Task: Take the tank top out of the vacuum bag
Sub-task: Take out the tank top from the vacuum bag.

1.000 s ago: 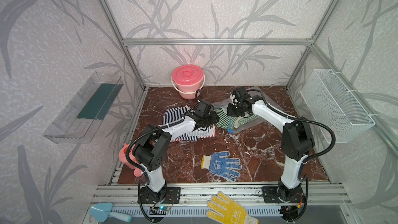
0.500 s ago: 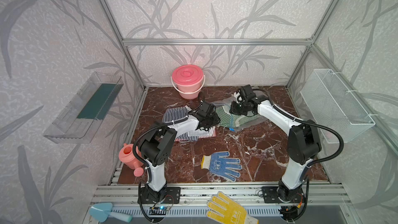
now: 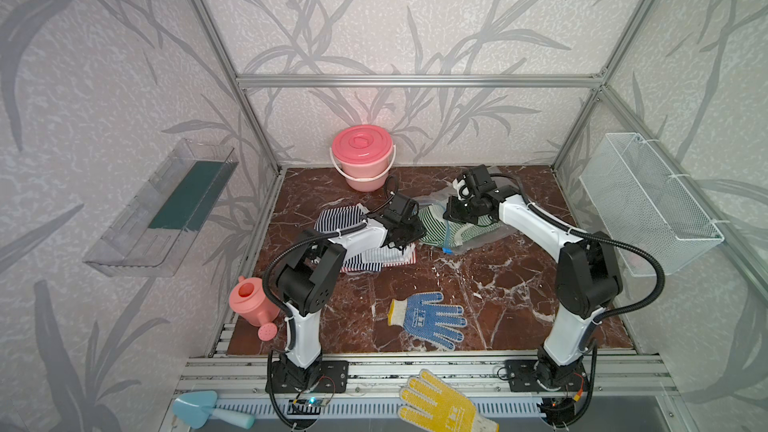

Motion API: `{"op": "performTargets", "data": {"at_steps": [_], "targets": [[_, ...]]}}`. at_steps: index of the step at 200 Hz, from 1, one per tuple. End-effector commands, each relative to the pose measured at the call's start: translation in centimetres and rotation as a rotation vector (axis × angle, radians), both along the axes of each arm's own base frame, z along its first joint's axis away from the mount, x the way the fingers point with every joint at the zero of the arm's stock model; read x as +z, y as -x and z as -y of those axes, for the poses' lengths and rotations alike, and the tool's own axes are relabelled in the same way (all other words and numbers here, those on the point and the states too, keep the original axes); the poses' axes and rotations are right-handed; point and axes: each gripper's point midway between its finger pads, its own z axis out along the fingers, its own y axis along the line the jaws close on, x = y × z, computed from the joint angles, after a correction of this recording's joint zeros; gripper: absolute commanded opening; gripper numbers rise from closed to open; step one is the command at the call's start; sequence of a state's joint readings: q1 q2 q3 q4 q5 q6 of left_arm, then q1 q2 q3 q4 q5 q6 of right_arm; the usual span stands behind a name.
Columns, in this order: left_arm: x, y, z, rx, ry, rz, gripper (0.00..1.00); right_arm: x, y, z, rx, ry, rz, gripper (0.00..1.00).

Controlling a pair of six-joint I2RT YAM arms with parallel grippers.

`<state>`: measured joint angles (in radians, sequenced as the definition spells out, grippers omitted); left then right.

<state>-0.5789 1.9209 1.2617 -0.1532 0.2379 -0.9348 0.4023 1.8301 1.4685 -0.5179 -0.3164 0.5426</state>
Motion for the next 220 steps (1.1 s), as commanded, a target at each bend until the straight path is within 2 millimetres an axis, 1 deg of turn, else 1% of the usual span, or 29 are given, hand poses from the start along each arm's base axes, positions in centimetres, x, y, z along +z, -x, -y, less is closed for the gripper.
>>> {"op": "performTargets", "data": {"at_steps": [1, 30, 48, 58, 69, 80, 94, 115, 149, 198, 220], "targets": [[0.4, 0.0, 0.2, 0.008, -0.005, -0.006, 0.48, 2.5, -0.1, -0.1, -0.003, -0.049, 0.051, 0.0], [-0.2, 0.0, 0.0, 0.017, -0.019, -0.015, 0.48, 2.6, -0.1, -0.2, -0.003, -0.057, 0.054, 0.0], [-0.3, -0.3, 0.6, 0.008, -0.001, -0.02, 0.48, 2.7, -0.2, -0.2, -0.002, -0.06, 0.057, 0.0], [-0.1, -0.7, 0.9, -0.004, -0.003, -0.014, 0.47, 2.7, -0.2, -0.2, -0.001, -0.06, 0.057, 0.0], [0.0, -1.0, 0.7, -0.008, -0.029, -0.012, 0.46, 2.5, -0.1, -0.2, 0.001, -0.059, 0.052, 0.0], [0.5, -1.3, 0.7, -0.018, -0.038, -0.001, 0.43, 2.5, -0.1, -0.2, 0.001, -0.06, 0.047, 0.0], [1.0, -1.6, 1.0, -0.035, -0.039, 0.012, 0.43, 2.4, 0.0, -0.1, -0.001, -0.064, 0.044, 0.0], [0.8, -1.7, 1.1, -0.043, -0.052, 0.0, 0.43, 2.5, -0.1, 0.1, -0.008, -0.071, 0.046, 0.0], [0.2, -1.4, 1.3, -0.043, -0.041, -0.018, 0.43, 2.4, -0.1, 0.0, -0.009, -0.08, 0.043, 0.0], [-0.5, -0.7, 0.8, -0.031, -0.08, -0.034, 0.43, 2.4, -0.1, 0.0, -0.009, -0.08, 0.042, 0.0], [-1.5, -0.3, 0.6, -0.029, -0.105, -0.06, 0.43, 2.3, -0.2, 0.0, -0.008, -0.079, 0.043, 0.0]]}}
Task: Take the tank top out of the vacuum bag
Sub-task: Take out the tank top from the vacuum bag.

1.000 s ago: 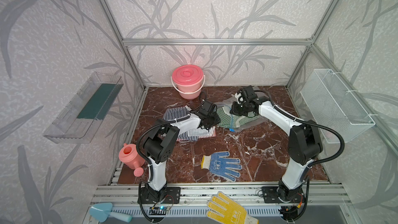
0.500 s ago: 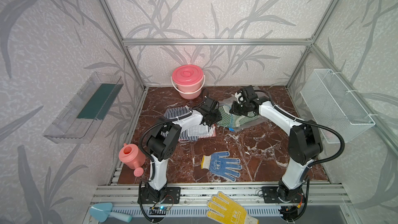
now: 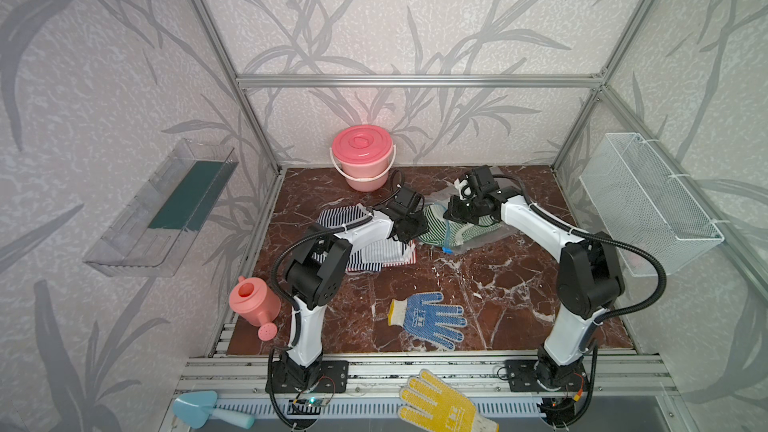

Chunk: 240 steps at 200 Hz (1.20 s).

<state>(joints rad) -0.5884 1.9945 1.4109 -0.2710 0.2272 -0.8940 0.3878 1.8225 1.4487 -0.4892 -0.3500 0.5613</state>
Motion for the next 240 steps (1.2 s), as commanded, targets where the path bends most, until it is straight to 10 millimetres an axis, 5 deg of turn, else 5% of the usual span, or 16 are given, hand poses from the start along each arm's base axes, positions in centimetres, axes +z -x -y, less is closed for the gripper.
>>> {"op": "performTargets", "data": {"at_steps": [1, 128, 162, 240], "targets": [[-1.9, 1.0, -0.6, 0.006, -0.06, -0.049, 0.43, 2.1, -0.1, -0.1, 0.001, -0.04, 0.047, 0.0], [-3.8, 0.1, 0.3, 0.002, -0.1, -0.087, 0.43, 1.7, -0.4, -0.6, 0.004, -0.062, 0.032, 0.0], [-4.3, -0.1, 0.7, 0.003, -0.08, -0.085, 0.18, 1.7, -0.4, -0.7, 0.004, -0.064, 0.031, 0.0], [-4.8, -0.5, 1.6, -0.015, -0.063, -0.085, 0.0, 0.2, -0.2, -0.5, 0.0, -0.053, 0.004, 0.0]]}}
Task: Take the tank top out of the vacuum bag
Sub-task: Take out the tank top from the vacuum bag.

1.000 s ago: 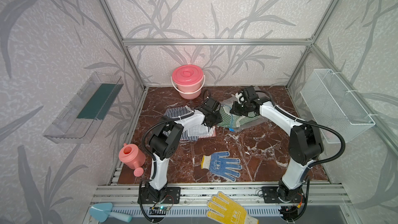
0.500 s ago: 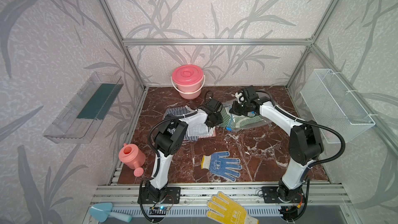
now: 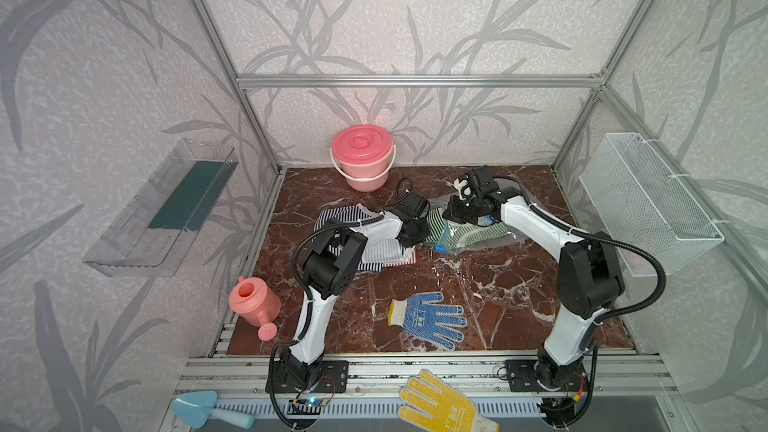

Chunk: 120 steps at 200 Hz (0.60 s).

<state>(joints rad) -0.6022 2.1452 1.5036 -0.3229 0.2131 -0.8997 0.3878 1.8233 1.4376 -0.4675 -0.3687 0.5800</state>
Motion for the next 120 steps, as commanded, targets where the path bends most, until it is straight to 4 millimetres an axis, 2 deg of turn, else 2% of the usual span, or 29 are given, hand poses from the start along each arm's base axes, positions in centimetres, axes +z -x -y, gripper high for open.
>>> {"op": "performTargets", "data": {"at_steps": [1, 34, 79, 120], "targets": [[0.0, -0.2, 0.8, -0.014, 0.007, 0.002, 0.0, 0.3, -0.2, -0.2, 0.003, -0.027, 0.01, 0.0], [1.3, -0.5, 0.7, -0.01, 0.003, 0.033, 0.0, -0.5, -0.2, 0.4, -0.003, 0.01, 0.008, 0.0], [3.8, -1.0, 0.6, -0.025, -0.002, 0.078, 0.0, -2.6, 0.1, 1.0, -0.014, 0.049, -0.023, 0.0], [4.9, -1.0, 0.5, -0.027, -0.001, 0.086, 0.0, -3.6, 0.2, 0.9, -0.013, 0.045, -0.045, 0.0]]}}
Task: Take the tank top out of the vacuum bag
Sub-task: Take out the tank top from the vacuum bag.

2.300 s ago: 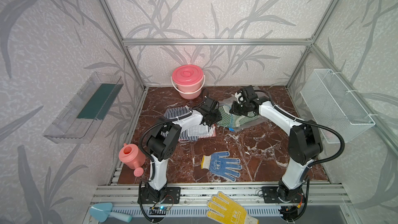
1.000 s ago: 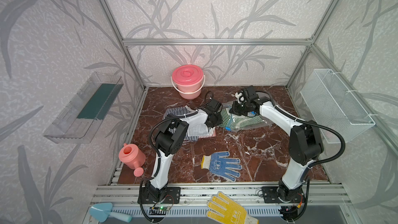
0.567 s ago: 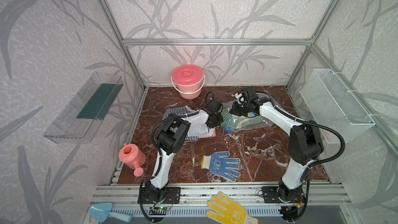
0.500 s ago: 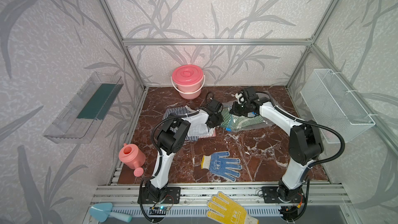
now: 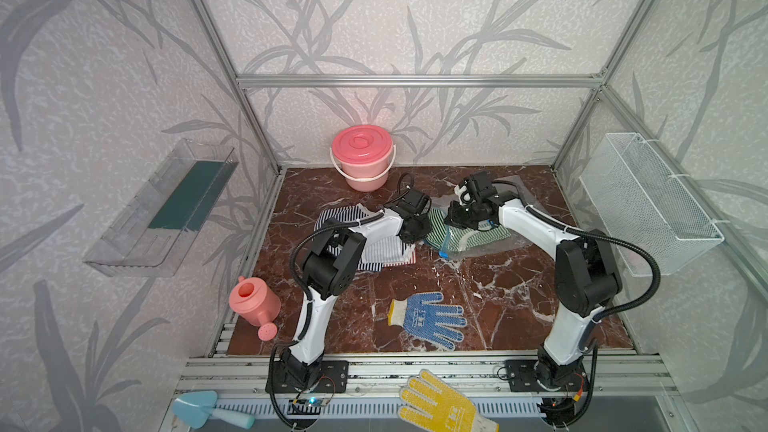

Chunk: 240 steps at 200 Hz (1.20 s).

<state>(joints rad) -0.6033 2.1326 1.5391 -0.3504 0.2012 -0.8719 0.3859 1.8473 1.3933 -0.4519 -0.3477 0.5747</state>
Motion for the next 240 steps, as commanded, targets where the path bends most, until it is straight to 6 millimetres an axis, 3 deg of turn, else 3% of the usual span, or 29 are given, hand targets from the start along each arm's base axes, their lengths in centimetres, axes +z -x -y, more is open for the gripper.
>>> {"op": "performTargets", "data": {"at_steps": [1, 74, 184, 240], "targets": [[3.4, -0.4, 0.3, -0.008, 0.006, 0.053, 0.0, -0.9, -0.2, 0.2, -0.003, 0.007, -0.005, 0.0], [5.9, -0.4, 0.2, -0.013, 0.021, 0.097, 0.0, -2.2, -0.2, 0.3, -0.004, 0.017, -0.027, 0.0], [10.4, -0.9, -2.0, -0.036, -0.083, 0.222, 0.0, -2.9, -0.1, 0.4, -0.005, 0.027, -0.035, 0.0], [11.7, -1.0, -3.2, -0.026, -0.107, 0.25, 0.0, -3.1, -0.4, 0.2, -0.001, 0.026, -0.04, 0.0]]}}
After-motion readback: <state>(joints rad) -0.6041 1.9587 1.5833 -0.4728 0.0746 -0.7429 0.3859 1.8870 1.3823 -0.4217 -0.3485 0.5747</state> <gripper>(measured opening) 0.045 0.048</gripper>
